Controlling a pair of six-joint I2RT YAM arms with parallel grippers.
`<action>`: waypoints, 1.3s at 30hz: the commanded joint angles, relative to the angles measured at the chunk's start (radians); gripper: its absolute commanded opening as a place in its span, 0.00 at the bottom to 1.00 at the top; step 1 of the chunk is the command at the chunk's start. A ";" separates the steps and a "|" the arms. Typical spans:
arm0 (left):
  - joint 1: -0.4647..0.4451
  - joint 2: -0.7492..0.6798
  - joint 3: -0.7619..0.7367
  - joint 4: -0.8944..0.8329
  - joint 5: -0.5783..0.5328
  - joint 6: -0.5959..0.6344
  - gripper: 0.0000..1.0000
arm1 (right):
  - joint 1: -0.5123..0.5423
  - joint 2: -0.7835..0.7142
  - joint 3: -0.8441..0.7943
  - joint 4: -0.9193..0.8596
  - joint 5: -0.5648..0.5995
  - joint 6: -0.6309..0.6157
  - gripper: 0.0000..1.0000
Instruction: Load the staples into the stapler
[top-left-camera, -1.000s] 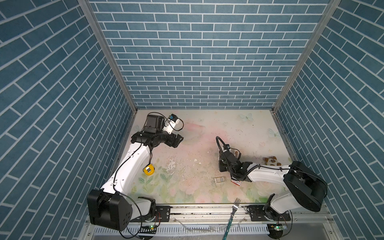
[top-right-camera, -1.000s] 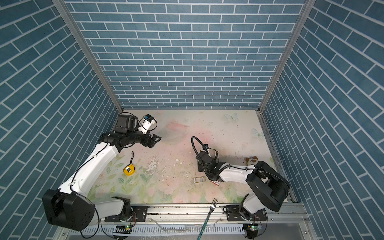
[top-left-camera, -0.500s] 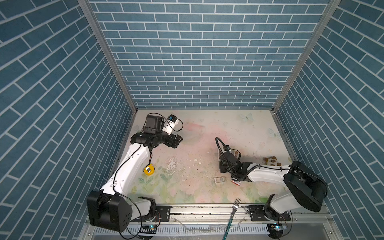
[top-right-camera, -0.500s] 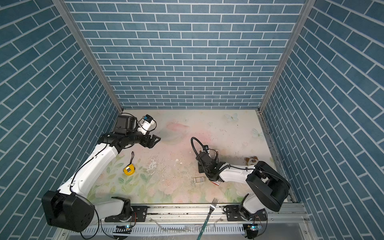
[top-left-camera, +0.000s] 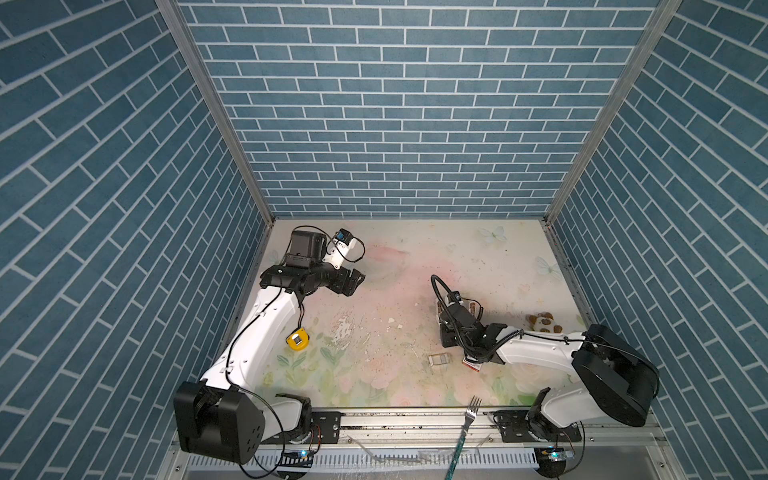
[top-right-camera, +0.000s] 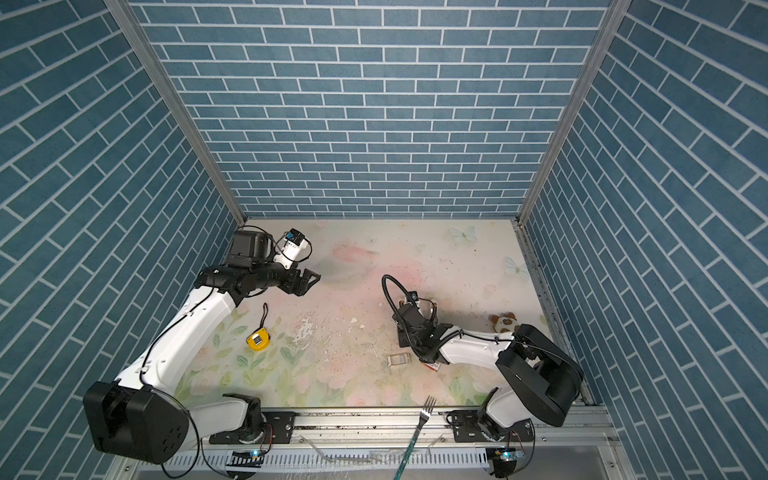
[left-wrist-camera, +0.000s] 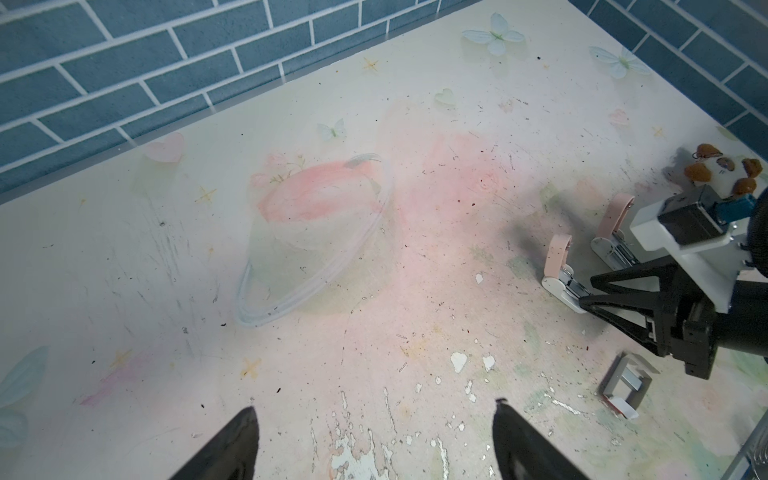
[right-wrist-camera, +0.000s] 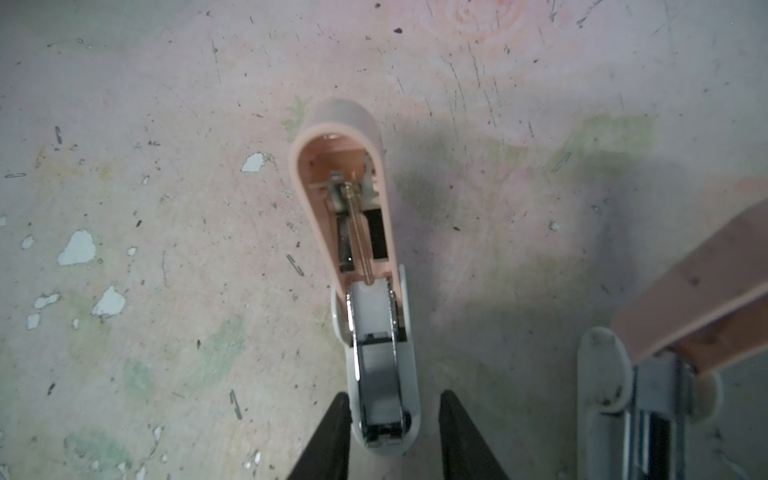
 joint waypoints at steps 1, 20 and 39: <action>0.011 -0.009 -0.005 0.005 0.002 -0.002 0.89 | -0.003 -0.044 0.048 -0.062 0.014 -0.031 0.39; 0.017 -0.001 0.015 -0.016 0.029 0.004 0.90 | -0.006 -0.319 0.022 -0.290 -0.119 0.045 0.25; -0.115 0.092 0.118 -0.173 0.169 0.151 0.93 | 0.145 -0.273 0.037 -0.353 -0.305 0.227 0.35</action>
